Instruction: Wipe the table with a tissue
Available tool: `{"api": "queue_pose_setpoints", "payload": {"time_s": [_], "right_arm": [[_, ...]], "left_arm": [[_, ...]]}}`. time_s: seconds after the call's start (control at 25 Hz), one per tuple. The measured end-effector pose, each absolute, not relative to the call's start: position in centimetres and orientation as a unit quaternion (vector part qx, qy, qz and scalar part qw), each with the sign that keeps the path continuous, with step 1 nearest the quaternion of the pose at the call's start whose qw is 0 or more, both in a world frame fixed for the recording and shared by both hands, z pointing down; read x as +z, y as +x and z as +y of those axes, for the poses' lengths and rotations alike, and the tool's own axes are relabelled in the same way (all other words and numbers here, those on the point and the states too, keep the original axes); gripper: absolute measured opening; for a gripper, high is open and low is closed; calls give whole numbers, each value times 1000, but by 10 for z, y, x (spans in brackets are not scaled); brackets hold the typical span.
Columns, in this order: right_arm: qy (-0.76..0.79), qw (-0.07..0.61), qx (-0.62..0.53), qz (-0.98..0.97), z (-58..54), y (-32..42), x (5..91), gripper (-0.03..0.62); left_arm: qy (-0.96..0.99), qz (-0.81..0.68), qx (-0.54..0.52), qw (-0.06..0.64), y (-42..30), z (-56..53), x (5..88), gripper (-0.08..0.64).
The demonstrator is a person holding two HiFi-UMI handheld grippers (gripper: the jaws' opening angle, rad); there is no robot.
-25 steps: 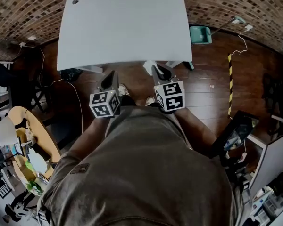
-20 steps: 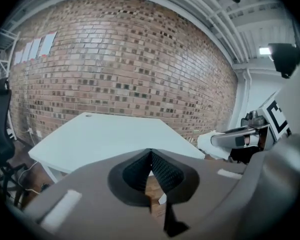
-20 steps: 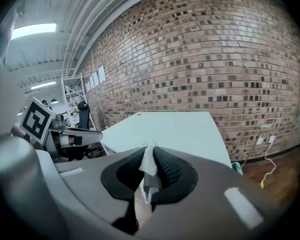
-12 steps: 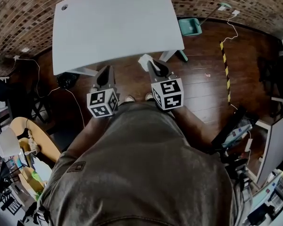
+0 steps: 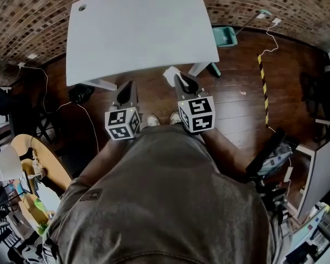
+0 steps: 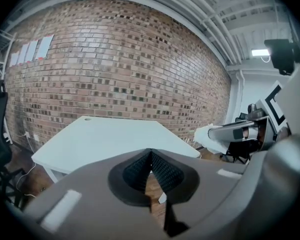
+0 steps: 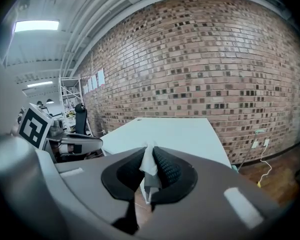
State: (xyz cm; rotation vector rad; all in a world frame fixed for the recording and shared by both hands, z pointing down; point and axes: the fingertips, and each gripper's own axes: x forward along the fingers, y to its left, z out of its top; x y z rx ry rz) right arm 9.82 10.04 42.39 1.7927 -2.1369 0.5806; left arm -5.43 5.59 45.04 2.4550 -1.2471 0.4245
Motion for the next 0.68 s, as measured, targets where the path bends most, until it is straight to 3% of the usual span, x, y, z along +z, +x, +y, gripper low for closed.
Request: {"api": "queue_pose_setpoints", "payload": {"time_s": [0.68], "right_arm": [[608,151,196,-755,96,83,421,41]], "left_arm": [[862,-449,151,180,-67,60,449,2]]}}
